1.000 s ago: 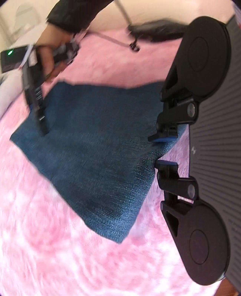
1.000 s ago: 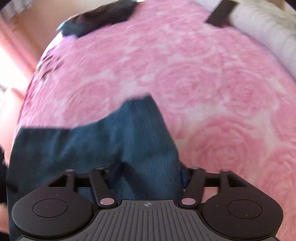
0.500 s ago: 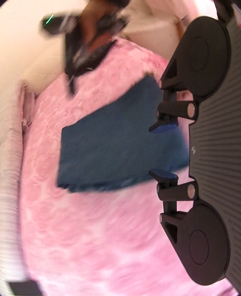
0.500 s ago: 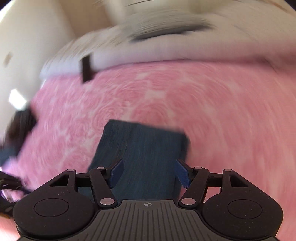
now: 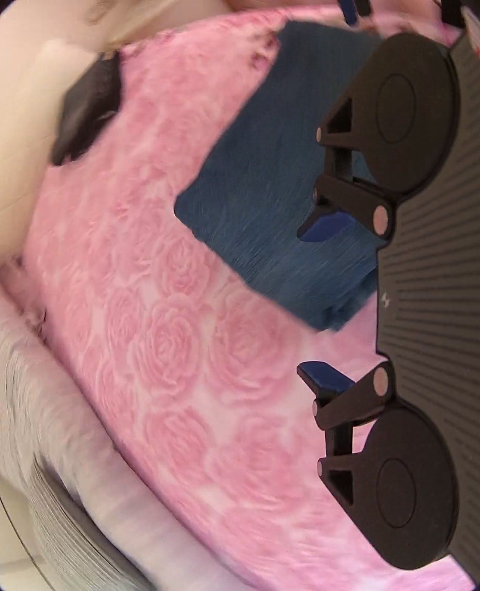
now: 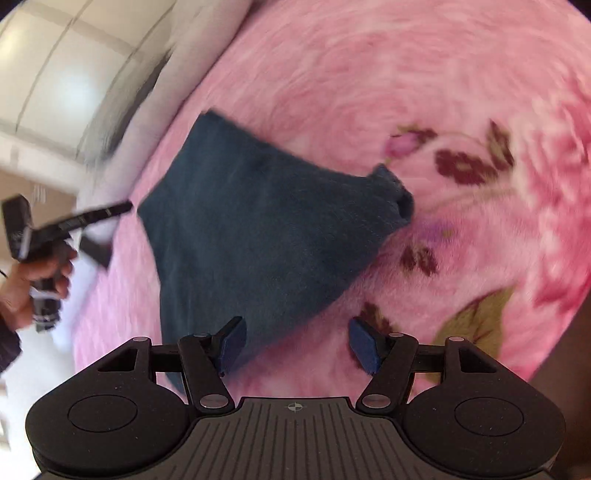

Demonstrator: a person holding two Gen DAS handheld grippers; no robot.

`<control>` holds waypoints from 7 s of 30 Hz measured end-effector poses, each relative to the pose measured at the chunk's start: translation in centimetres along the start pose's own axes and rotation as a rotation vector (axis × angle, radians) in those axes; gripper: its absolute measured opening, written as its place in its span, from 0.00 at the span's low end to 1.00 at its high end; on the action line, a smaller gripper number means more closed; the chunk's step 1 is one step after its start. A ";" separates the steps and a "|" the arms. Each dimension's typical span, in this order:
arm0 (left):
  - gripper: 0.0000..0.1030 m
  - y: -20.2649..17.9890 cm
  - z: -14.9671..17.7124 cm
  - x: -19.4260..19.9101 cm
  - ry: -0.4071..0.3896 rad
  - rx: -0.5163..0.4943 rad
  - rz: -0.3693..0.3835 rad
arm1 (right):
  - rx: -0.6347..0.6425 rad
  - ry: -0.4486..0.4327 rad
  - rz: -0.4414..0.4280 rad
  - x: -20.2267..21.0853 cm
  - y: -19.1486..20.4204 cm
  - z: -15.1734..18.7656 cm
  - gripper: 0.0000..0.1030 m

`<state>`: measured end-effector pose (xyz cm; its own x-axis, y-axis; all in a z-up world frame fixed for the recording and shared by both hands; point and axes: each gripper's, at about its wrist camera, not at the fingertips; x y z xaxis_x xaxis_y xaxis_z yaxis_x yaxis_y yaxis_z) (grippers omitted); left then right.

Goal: Fold clothes

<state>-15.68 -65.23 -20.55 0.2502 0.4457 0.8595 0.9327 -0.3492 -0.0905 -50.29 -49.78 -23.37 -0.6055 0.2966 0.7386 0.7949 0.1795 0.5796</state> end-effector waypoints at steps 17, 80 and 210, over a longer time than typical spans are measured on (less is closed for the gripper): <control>0.62 0.9 3.3 -4.9 0.154 0.031 0.182 | 0.043 -0.127 0.014 -0.3 -1.5 -7.5 0.19; 0.43 -5.4 7.1 -0.2 -0.024 0.181 0.249 | 0.435 -0.085 0.284 5.7 -5.3 -8.7 0.44; 0.31 -49.8 -19.7 3.5 -0.073 -1.066 -0.215 | 1.677 0.205 0.498 28.9 -8.4 -24.5 0.21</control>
<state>-66.37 -62.54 -3.09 0.1561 0.6184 0.7702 0.2624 -0.7777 0.5712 -75.47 -65.69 1.53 -0.2045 0.5299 0.8230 -0.0115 0.8395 -0.5433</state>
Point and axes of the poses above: each gripper's, at about its wrist camera, not at the fingertips, and x roughly against the way its jaws point, y to its left, z to its underside, and after that the axes turned 10 degrees about x, right-handed
